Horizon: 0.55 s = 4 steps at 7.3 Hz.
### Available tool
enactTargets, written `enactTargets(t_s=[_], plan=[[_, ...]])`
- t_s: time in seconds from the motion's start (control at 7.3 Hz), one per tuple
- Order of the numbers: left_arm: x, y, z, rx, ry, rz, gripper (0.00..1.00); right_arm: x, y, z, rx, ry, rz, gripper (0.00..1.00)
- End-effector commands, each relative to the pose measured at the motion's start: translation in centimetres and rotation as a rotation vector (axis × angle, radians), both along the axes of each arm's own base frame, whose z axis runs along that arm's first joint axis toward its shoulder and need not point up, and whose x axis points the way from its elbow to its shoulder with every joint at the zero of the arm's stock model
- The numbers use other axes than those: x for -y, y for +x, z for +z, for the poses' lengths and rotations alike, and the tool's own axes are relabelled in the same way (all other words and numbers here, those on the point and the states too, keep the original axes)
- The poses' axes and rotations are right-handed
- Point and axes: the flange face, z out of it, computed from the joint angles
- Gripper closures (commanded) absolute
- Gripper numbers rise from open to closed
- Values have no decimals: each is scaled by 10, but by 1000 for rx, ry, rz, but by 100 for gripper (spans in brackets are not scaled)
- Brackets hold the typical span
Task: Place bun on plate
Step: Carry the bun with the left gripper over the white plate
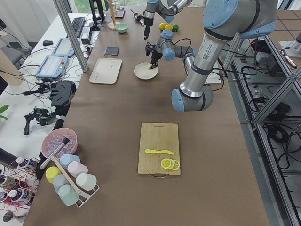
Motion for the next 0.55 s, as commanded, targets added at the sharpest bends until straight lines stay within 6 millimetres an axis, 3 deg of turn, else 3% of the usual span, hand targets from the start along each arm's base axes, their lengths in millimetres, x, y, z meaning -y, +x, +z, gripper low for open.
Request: enactTargets(t_s=[0.0,0.41], plan=[[6,24,4,-10,4,-6,56,-2,43,45,-57,28,-35,0],[16,44,-4,16,18,-17,56,-2,44,46,-57,23,-32,0]])
